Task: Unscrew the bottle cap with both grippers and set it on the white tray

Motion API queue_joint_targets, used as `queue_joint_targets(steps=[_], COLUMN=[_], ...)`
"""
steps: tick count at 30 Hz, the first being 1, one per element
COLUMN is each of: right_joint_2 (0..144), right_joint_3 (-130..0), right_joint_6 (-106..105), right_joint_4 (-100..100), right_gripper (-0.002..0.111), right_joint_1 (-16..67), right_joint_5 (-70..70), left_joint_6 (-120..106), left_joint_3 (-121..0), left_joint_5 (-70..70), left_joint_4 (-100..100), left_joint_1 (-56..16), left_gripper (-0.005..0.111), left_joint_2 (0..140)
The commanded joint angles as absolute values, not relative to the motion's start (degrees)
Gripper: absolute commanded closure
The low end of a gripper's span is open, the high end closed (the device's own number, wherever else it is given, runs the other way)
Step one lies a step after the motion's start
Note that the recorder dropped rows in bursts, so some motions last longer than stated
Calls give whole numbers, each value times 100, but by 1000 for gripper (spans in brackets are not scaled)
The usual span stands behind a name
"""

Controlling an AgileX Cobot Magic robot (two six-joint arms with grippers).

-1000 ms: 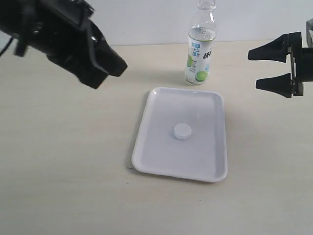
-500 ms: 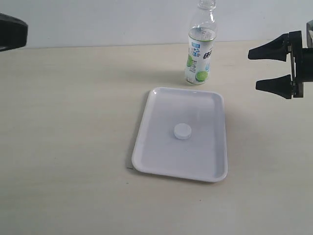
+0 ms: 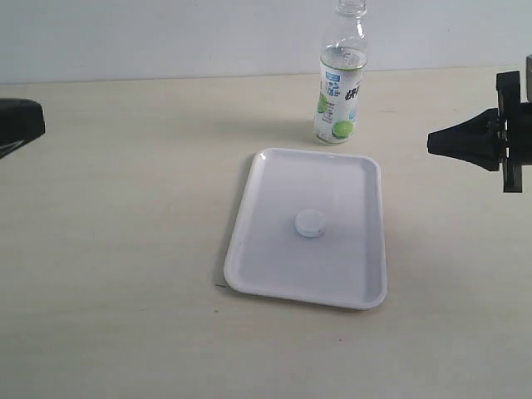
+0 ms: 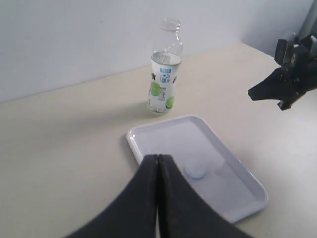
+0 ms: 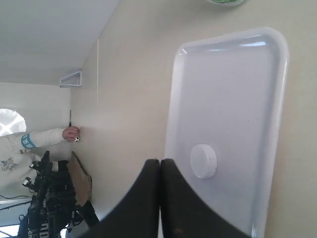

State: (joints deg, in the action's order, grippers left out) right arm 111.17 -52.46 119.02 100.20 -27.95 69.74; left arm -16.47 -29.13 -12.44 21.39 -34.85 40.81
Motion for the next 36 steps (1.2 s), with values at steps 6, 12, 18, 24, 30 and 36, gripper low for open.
queue_joint_targets(steps=[6,12,18,24,30,36], right_joint_2=[10241,7591,6718,6718,6718,6718], right_joint_3=[-4833,-3451,-2334,-2257,-2257,-2267], right_joint_6=[11616,10262,9969,9969,9969,9688], right_joint_4=[9995,9497,8807,9251,9251,9240], right_gripper=[108,108,108,108,108,108], right_joint_1=[-2875,-2862,-2862,-2862,-2862,-2862], right_joint_5=[6274,3970,4961,5491,5491,5336], left_joint_6=[-1605,-1606,-1606,-1606,-1606,-1606], left_joint_3=[-2871,-2871,-2871,-2871,-2871,-2871], left_joint_5=[-1765,-1783,-1783,-1783,-1783,-1783], left_joint_4=[2157,2157,2157,2157,2157,2157], left_joint_1=[-3482,-3482,-3482,-3482,-3482,-3482], left_gripper=[107,107,107,107,107,107], left_joint_2=[4071,4071,4071,4071,4071,4071])
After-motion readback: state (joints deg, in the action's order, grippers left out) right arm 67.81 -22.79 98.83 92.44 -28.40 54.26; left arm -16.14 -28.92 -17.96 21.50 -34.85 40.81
